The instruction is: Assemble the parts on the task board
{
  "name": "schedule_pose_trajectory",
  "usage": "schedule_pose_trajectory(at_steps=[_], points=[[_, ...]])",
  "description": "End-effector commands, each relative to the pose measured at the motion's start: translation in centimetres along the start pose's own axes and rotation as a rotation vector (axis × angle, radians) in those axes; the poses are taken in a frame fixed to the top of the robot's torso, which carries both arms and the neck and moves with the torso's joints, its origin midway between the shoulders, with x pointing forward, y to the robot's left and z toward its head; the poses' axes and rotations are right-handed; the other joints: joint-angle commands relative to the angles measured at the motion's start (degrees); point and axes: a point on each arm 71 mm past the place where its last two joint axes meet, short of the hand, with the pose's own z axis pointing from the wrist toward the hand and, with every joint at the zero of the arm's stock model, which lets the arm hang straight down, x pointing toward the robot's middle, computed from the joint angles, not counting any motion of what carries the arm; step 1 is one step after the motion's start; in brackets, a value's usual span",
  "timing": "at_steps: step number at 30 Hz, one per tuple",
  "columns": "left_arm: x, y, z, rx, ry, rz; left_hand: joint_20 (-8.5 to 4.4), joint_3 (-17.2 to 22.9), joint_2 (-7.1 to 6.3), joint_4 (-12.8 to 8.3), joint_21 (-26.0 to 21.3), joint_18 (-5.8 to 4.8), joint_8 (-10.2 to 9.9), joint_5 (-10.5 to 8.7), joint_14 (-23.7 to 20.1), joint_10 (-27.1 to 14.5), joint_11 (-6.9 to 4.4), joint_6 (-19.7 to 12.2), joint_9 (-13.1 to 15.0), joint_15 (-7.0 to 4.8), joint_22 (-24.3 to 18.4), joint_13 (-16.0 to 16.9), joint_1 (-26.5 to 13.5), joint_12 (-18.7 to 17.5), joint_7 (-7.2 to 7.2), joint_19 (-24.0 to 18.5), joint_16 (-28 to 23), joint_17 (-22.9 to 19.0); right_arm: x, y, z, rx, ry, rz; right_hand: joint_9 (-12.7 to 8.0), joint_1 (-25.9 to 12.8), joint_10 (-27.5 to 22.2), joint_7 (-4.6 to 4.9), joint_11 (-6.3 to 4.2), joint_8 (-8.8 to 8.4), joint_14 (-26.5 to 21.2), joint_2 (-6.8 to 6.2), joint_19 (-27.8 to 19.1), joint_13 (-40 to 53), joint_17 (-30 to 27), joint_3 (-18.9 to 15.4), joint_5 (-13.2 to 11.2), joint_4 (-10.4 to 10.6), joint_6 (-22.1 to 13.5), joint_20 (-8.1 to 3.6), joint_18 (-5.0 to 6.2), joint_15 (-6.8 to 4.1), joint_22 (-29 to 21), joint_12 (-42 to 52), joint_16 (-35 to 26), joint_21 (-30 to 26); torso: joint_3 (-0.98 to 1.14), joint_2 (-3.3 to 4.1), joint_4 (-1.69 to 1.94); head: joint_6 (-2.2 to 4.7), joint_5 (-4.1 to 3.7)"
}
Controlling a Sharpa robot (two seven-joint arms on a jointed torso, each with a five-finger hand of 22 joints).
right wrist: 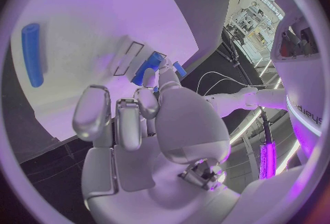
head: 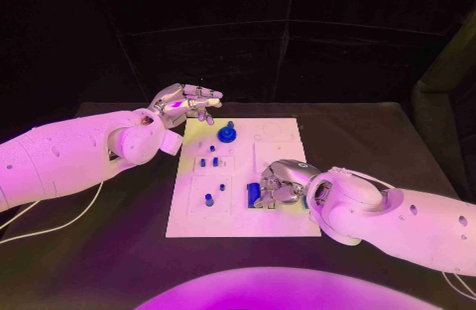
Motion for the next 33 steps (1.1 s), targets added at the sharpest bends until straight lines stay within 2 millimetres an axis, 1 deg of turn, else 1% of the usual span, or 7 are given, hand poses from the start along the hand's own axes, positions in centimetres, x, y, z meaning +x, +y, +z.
schedule_pose_trajectory(at_steps=[1,6,10,15,19,27,33], points=[[0.1,-0.1,0.0,0.006,0.012,0.000,0.24,-0.25,0.26,0.06,-0.09,0.75,-0.17,-0.21,-0.23,-0.57,-0.01,-0.15,0.04,-0.01,-0.08,0.05,0.27,0.20,0.05,-0.05,0.07,-0.06,-0.2,0.2,-0.3,-0.060,-0.002,0.053,-0.15,-0.53,-2.11,0.38,0.32,-0.51,3.65,0.14,-0.84,-2.85,3.29,-0.45,0.36,-0.17,-1.62,0.04,-0.18,-0.01,-2.16,-2.56,-1.06,-1.53,-0.02,-0.05,0.01,0.10,-0.03],[0.0,-0.1,0.0,0.005,0.012,0.000,0.24,-0.25,0.26,0.06,-0.09,0.75,-0.17,-0.21,-0.23,-0.57,-0.01,-0.15,0.04,-0.01,-0.08,0.05,0.27,0.20,0.05,-0.05,0.07,-0.06,-0.3,-0.1,-1.4,-0.117,0.024,0.179,-2.30,-1.09,-5.46,3.08,2.47,-5.36,3.35,0.02,-1.66,-6.93,2.09,-1.33,2.20,-0.14,-7.31,1.14,-0.02,1.62,-4.17,-6.35,-2.02,-2.99,-0.05,-0.09,-0.08,0.26,-0.16],[-0.1,-0.1,0.0,0.004,0.009,0.001,0.24,-0.25,0.26,0.06,-0.09,0.75,-0.17,-0.21,-0.23,-0.57,-0.01,-0.15,0.04,-0.01,-0.08,0.05,0.27,0.20,0.05,-0.05,0.07,-0.06,-0.9,-2.3,-2.9,-0.055,0.024,0.329,-5.79,0.35,-6.29,5.52,4.50,-12.25,3.52,1.58,-1.56,-7.86,2.46,-1.09,5.17,-1.08,-10.16,2.93,-0.04,3.33,-3.92,-7.09,-1.89,-2.94,-0.22,-0.15,-0.23,0.61,-0.80],[-0.1,-0.1,-0.1,0.004,0.009,0.001,0.24,-0.25,0.26,0.06,-0.09,0.75,-0.17,-0.21,-0.23,-0.57,-0.01,-0.15,0.04,-0.01,-0.08,0.05,0.27,0.20,0.05,-0.05,0.07,-0.06,-1.6,-5.1,-4.8,0.053,-0.011,0.353,-8.37,0.60,-6.03,5.64,4.72,-16.27,3.53,2.63,-1.41,-8.01,2.50,-1.06,8.30,-1.56,-7.63,3.37,0.11,3.68,-3.45,-7.14,-1.90,-2.65,-0.46,-0.46,-0.50,0.69,-1.76],[-0.2,-0.1,-0.2,0.004,0.007,0.001,0.24,-0.25,0.26,0.06,-0.09,0.75,-0.17,-0.21,-0.23,-0.57,-0.01,-0.15,0.04,-0.01,-0.08,0.05,0.27,0.20,0.05,-0.05,0.07,-0.06,-2.2,-6.9,-6.1,0.129,-0.066,0.303,-12.05,0.36,-5.08,5.30,4.22,-22.39,3.60,3.21,-1.20,-7.94,2.77,-1.37,8.94,-2.08,-2.07,3.26,-0.07,3.23,-2.73,-7.15,-1.80,-2.20,-0.85,-0.75,-1.08,0.84,-2.64],[-0.1,-0.1,-0.1,0.005,0.009,0.001,0.24,-0.25,0.26,0.06,-0.09,0.75,-0.17,-0.21,-0.23,-0.57,-0.01,-0.15,0.04,-0.01,-0.08,0.05,0.27,0.20,0.05,-0.05,0.07,-0.06,-3.2,-8.8,-7.6,0.222,-0.162,0.164,-13.09,-1.71,3.43,5.03,4.17,-24.50,4.34,1.99,0.35,5.92,5.70,-2.98,9.09,-1.46,0.54,3.13,-0.85,3.20,2.23,4.83,0.21,0.84,-0.94,-0.89,-1.62,0.71,-3.21],[-0.2,-0.1,-0.2,0.005,0.010,0.003,0.24,-0.25,0.26,0.06,-0.09,0.75,-0.17,-0.21,-0.23,-0.57,-0.01,-0.15,0.04,-0.01,-0.08,0.05,0.27,0.20,0.05,-0.05,0.07,-0.06,-3.2,-9.4,-7.6,0.267,-0.180,0.116,-13.17,-2.41,4.05,5.05,4.19,-24.79,4.50,1.80,0.63,7.47,6.50,-3.36,10.16,-1.08,0.43,3.03,-0.93,3.21,2.96,6.12,0.79,1.39,-0.91,-0.80,-1.38,0.76,-3.44]])
